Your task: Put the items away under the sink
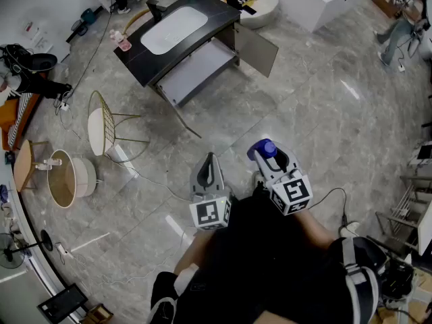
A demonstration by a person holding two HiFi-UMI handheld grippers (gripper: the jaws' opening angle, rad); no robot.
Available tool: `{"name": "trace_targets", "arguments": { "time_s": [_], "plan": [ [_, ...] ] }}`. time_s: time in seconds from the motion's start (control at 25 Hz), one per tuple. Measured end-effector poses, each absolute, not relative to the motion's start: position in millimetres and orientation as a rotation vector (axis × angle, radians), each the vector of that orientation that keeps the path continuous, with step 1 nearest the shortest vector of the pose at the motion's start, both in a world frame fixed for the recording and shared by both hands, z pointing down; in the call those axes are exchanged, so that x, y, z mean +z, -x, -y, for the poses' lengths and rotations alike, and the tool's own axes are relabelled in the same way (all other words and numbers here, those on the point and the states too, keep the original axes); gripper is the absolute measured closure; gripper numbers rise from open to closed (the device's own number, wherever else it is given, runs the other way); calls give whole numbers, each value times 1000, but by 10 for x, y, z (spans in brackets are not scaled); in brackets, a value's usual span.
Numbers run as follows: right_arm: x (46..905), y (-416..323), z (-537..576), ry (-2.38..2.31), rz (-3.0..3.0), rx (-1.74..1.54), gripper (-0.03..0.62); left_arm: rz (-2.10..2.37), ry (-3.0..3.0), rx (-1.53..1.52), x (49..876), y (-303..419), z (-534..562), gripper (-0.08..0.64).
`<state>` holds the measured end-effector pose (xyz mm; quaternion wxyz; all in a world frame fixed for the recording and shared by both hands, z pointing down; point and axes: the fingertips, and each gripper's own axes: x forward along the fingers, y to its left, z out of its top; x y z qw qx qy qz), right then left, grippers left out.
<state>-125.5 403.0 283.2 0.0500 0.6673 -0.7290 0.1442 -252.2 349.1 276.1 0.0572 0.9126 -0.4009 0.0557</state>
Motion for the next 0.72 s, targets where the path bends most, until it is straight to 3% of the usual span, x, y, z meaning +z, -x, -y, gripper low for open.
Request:
{"name": "trace_targets", "arguments": {
  "time_s": [0.72],
  "plan": [
    [2858,859,-4077,-2022,2240,451,436,1234,-2748,167,2794,2129,-3505,545]
  ]
}}
